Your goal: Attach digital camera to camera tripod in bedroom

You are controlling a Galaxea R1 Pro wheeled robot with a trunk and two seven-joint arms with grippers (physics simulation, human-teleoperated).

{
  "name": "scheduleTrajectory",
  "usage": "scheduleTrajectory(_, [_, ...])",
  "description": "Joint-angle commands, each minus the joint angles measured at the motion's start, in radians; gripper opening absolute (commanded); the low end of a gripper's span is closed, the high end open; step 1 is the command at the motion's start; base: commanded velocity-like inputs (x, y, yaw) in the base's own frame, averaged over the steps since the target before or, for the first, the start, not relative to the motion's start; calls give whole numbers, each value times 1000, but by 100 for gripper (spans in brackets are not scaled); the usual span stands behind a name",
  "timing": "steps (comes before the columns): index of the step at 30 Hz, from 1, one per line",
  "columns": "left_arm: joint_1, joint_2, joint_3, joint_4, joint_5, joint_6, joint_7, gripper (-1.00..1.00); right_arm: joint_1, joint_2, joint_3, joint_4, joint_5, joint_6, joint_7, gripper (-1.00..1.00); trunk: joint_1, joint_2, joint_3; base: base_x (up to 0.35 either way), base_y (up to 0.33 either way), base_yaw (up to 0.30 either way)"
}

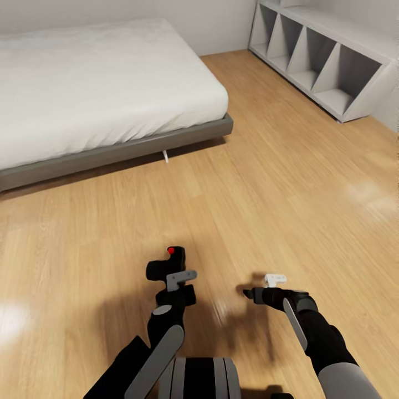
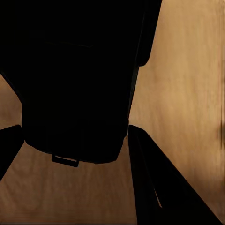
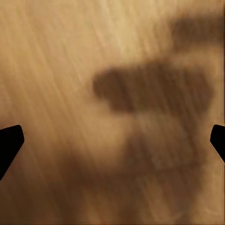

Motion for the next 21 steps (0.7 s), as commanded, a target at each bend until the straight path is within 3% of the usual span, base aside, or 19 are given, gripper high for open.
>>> scheduleTrajectory(1, [-1, 2, -1, -1, 16, 2, 7, -100, 0, 0, -1, -1, -6, 6, 1, 100, -1, 0, 3, 0, 0, 0])
scheduleTrajectory(3, [-1, 9, 0, -2, 50, -13, 7, -100, 0, -1, -1, -2, -6, 6, 3, 100, -1, 0, 11, 0, 0, 0])
scheduleTrajectory(6, [-1, 17, 2, -3, 74, -21, 6, -100, -1, -1, -2, -2, -9, 7, 4, 100, -3, 1, 23, 0, 0, 0])
scheduleTrajectory(7, [-1, 26, 17, -3, 93, -27, -4, -100, -1, -1, -2, -3, -10, 7, 5, 100, -3, 1, 27, 0, 0, 0])
scheduleTrajectory(9, [-1, 30, 33, -3, 98, -29, -20, -100, -1, -1, -2, -3, -10, 6, 5, 100, -4, 2, 34, 0, 0, 0])
scheduleTrajectory(13, [-1, 56, 96, -2, 108, -30, -110, -100, 0, -1, -4, -3, -10, 5, 3, 100, -6, 3, 50, 0, 0, 0])
scheduleTrajectory(15, [-1, 76, 120, -1, 121, -30, -171, -100, -1, 0, -4, -3, -9, 7, 3, 100, -7, 3, 58, 0, 0, 0])
scheduleTrajectory(16, [-1, 97, 138, 0, 146, -29, -245, -100, -1, -1, -4, -2, -7, 9, 3, 100, -7, 4, 61, 0, 0, 0])
scheduleTrajectory(18, [-1, 120, 150, 2, 183, -29, -326, -100, -1, -1, -4, -2, -7, 10, 3, 100, -8, 4, 69, 0, 0, 0])
scheduleTrajectory(21, [-1, 174, 164, 6, 278, -29, -493, -100, 0, -2, -5, -2, -9, 11, 5, 100, -10, 5, 81, 0, 0, 0])
